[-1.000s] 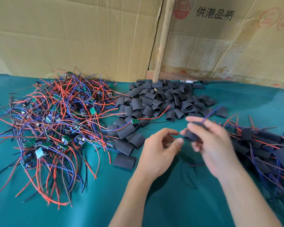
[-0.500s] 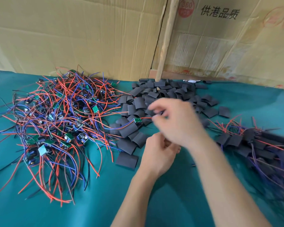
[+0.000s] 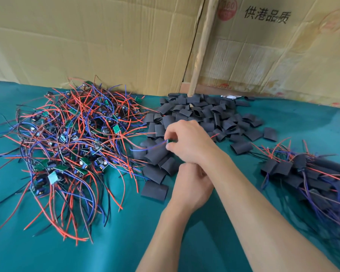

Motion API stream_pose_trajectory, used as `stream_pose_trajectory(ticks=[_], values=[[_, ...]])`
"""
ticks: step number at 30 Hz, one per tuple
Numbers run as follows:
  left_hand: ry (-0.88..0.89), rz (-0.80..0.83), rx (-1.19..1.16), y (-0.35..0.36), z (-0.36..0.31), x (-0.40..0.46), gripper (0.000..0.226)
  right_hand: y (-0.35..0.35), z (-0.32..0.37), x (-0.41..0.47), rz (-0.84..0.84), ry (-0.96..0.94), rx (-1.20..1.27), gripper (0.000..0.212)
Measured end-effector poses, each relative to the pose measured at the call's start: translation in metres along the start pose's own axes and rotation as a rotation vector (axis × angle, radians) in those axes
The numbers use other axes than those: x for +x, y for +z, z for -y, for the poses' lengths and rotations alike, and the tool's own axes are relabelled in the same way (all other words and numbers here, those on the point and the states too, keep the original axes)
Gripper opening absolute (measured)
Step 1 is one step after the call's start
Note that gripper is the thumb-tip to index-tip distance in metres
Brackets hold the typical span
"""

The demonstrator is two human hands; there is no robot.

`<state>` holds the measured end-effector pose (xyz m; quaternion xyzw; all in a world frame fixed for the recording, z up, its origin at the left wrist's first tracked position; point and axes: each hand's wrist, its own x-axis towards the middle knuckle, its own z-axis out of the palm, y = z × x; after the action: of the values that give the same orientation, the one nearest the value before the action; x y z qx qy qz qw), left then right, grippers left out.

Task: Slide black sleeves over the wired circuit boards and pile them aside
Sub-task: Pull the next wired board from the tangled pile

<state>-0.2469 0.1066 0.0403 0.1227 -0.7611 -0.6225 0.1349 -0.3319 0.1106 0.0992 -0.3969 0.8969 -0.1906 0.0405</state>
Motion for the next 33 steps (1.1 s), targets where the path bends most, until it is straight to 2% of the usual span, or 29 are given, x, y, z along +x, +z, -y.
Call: stream_pose_trajectory(ticks=[1, 3, 6, 8, 11, 14, 16, 17, 19, 22, 25, 27, 31, 33], values=[[-0.022, -0.012, 0.009, 0.000, 0.003, 0.002, 0.015, -0.005, -0.002, -0.002, -0.057, -0.002, 0.016, 0.013], [-0.043, -0.042, -0.041, 0.000, 0.005, 0.003, 0.036, -0.022, -0.007, -0.006, -0.192, -0.005, 0.061, 0.011], [-0.055, -0.087, -0.143, 0.003, 0.007, 0.005, 0.022, -0.056, -0.021, -0.018, -0.371, 0.027, 0.199, 0.006], [-0.070, -0.118, -0.261, 0.003, 0.007, 0.007, 0.020, -0.073, -0.036, -0.029, -0.425, 0.082, 0.323, 0.009], [-0.112, -0.104, -0.482, -0.002, 0.004, 0.009, 0.021, -0.076, -0.055, -0.047, -0.236, 0.176, 0.672, 0.016], [-0.087, -0.044, -0.542, -0.003, 0.004, 0.010, 0.028, -0.049, -0.063, -0.066, 0.034, 0.239, 0.776, 0.023], [-0.045, -0.020, -0.541, -0.002, 0.003, 0.009, 0.028, -0.030, -0.066, -0.073, 0.120, 0.232, 0.666, 0.024], [-0.039, -0.024, -0.546, -0.001, 0.003, 0.009, 0.028, -0.025, -0.069, -0.073, 0.109, 0.223, 0.556, 0.024], [-0.049, -0.079, -0.508, 0.001, 0.005, 0.010, 0.028, -0.020, -0.076, -0.067, -0.025, 0.215, 0.353, 0.020], [-0.082, -0.173, -0.453, 0.004, 0.011, 0.012, 0.021, -0.013, -0.081, -0.052, -0.277, 0.300, 0.265, 0.014], [-0.057, -0.210, -0.363, 0.005, 0.017, 0.012, 0.018, 0.007, -0.083, -0.032, -0.301, 0.406, 0.095, 0.038], [-0.036, -0.235, -0.341, 0.005, 0.019, 0.012, 0.014, 0.019, -0.082, -0.020, -0.295, 0.469, 0.038, 0.045], [0.012, -0.272, -0.243, 0.004, 0.018, 0.012, 0.028, 0.026, -0.082, -0.008, -0.383, 0.540, -0.003, 0.031], [0.033, -0.285, -0.176, 0.004, 0.018, 0.011, 0.025, 0.023, -0.081, -0.008, -0.394, 0.548, 0.030, 0.024]])
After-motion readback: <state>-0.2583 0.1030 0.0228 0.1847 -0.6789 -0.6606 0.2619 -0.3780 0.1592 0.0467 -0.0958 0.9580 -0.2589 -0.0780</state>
